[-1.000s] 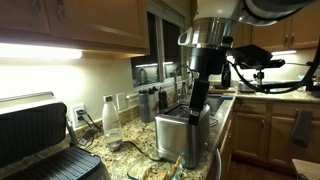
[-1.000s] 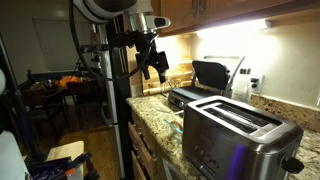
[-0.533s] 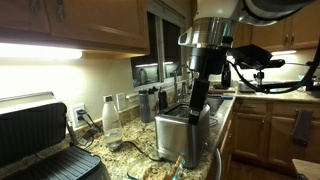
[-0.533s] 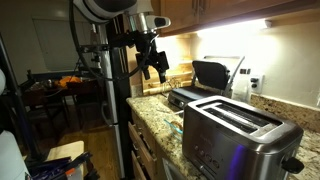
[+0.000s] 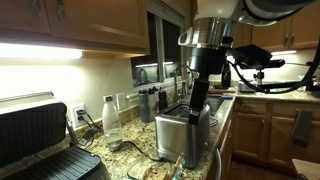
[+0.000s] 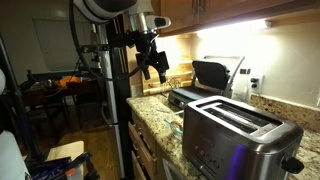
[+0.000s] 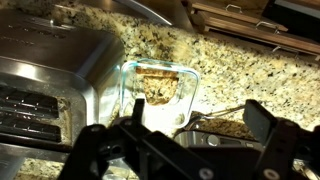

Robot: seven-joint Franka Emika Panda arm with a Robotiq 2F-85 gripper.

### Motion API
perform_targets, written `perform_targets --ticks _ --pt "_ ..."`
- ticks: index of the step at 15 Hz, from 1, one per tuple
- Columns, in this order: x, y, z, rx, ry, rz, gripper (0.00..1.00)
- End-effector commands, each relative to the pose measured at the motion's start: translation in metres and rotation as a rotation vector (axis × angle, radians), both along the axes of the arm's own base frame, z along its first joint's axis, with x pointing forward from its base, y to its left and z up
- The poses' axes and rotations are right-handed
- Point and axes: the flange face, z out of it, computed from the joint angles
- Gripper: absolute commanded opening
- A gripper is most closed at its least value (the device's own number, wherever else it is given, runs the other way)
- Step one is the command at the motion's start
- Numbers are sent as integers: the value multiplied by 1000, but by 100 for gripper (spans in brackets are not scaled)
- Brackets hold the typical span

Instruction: Place one slice of bread from the glass bowl inside the toaster

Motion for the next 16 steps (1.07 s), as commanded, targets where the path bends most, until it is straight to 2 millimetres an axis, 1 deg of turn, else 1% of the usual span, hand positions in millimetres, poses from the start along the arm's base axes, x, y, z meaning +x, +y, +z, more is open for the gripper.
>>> perform_targets --ticks 1,5,8,12,14,16 --pt "1 1 0 -3 5 -7 100" --pt "7 9 -6 -19 14 -52 100" --pt "16 28 -15 -16 23 -119 100" --pt "37 74 -39 -10 34 -264 100" --pt "48 92 -53 -3 30 -355 100" --pt "54 106 -67 14 37 -440 100"
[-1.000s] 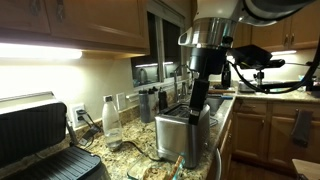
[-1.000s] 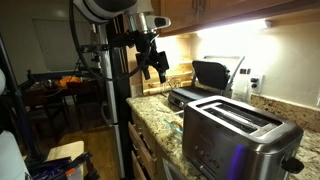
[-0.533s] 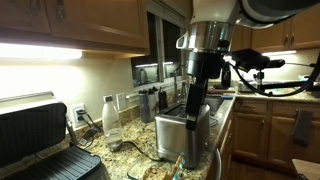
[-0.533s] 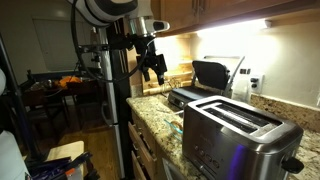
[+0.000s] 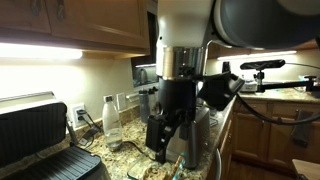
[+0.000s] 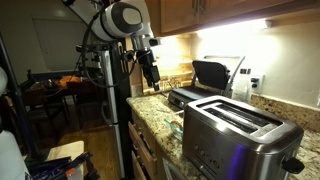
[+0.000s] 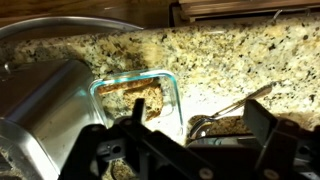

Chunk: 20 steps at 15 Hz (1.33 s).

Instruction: Place one slice of bread from the glass bowl inside the toaster

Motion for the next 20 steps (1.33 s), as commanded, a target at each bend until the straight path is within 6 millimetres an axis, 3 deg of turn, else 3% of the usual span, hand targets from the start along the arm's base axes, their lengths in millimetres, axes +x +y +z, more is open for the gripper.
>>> perform_targets --ticks 1,6,13,20 --pt "17 18 -23 14 -6 -157 100" --pt "22 13 -42 -10 7 -367 100" --pt "32 -24 -43 -12 -13 -618 100" --pt "49 -35 -63 -43 -6 -766 100"
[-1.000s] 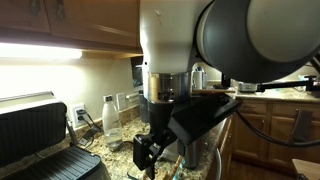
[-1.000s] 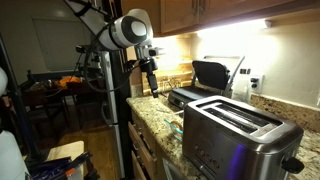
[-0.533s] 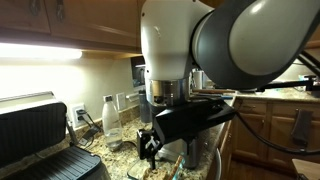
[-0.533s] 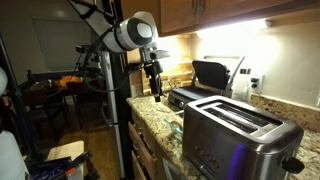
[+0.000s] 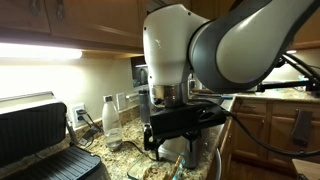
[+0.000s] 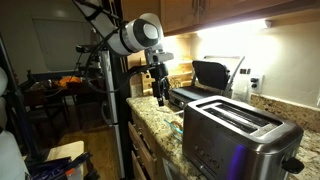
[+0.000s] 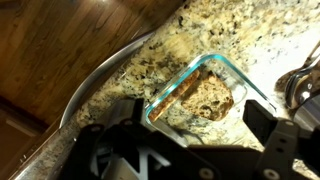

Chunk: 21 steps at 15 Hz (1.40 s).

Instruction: Place one slice of bread from the glass bowl inside the toaster

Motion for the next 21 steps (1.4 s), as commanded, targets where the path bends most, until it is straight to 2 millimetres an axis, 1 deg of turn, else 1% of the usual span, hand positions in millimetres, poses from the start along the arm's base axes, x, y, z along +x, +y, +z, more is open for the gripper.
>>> perform_targets --ticks 1,4,8,12,16,21 --pt "11 -4 -10 -27 16 -91 100" --pt "12 -11 -19 -5 19 -153 100" --pt "8 -20 -23 10 16 -232 100" --pt "12 -21 -30 29 -1 -313 100" --pt "16 -18 -43 43 -2 -388 100" --pt "16 -23 -58 50 11 -457 100"
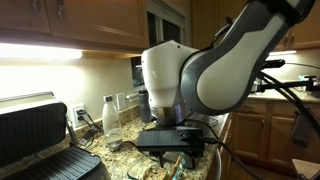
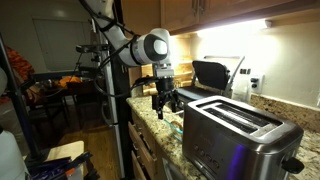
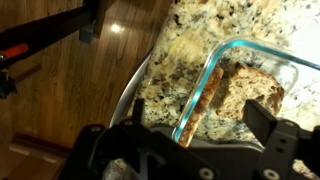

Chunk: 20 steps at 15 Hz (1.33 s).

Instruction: Place one slice of bread from the glass bowl inside the toaster

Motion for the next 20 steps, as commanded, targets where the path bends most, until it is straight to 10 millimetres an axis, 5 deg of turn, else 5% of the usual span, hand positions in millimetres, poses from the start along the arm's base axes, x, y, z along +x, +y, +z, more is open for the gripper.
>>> perform_targets --ticks 1,20 --pt "0 -2 -8 16 -12 -66 100" --pt "31 -32 -22 17 7 -128 100"
